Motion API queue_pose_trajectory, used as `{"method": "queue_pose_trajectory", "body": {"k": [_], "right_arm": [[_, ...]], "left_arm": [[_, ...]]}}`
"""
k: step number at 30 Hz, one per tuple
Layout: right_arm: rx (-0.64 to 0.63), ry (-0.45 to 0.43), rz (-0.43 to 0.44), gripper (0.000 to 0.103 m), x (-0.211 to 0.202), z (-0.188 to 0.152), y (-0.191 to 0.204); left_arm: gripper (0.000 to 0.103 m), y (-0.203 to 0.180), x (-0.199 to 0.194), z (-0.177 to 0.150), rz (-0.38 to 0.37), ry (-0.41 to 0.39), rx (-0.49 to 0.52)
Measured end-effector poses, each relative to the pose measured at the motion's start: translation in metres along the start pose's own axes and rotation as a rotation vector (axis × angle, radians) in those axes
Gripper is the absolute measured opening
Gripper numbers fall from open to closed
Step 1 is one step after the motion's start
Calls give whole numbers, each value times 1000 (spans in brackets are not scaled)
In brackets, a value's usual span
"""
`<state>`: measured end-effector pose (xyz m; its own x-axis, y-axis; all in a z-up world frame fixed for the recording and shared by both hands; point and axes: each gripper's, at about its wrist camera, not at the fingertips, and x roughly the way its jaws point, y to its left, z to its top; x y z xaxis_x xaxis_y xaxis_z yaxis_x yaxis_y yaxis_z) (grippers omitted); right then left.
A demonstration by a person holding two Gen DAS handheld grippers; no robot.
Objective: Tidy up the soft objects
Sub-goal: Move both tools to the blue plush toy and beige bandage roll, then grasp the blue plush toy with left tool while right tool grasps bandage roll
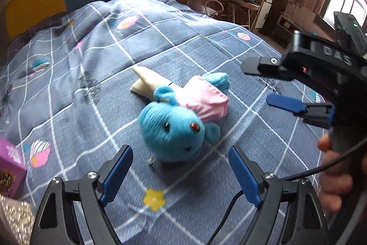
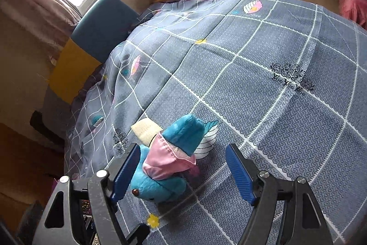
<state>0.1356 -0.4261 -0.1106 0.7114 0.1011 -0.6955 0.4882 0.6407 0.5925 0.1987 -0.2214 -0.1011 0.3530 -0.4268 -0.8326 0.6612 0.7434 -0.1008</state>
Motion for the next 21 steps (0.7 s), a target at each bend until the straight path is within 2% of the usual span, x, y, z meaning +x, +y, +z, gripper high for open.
{"method": "queue_pose_trajectory", "body": {"k": [5,6,7,9,14,21], "right_arm": [[29,3,8,77,2,2,-4],[30,3,8,77,2,2,-4],[31,1,9,77,2,2,-4],[32,-9,5,77,2,2,-5],[16,-14,-12,77,3,1,-2],[-50,45,-89,77,16,-5,4]], "left_arm": [[84,-2,38,12,19,56,9],[68,0,42,11,19,60,2],[61,3,42,9,23,53,-8],[57,9,34,2,-9,37,-33],[55,22,5,-24,-1,16,-82],[55,46,-33,-67,52,-22,-215]]}}
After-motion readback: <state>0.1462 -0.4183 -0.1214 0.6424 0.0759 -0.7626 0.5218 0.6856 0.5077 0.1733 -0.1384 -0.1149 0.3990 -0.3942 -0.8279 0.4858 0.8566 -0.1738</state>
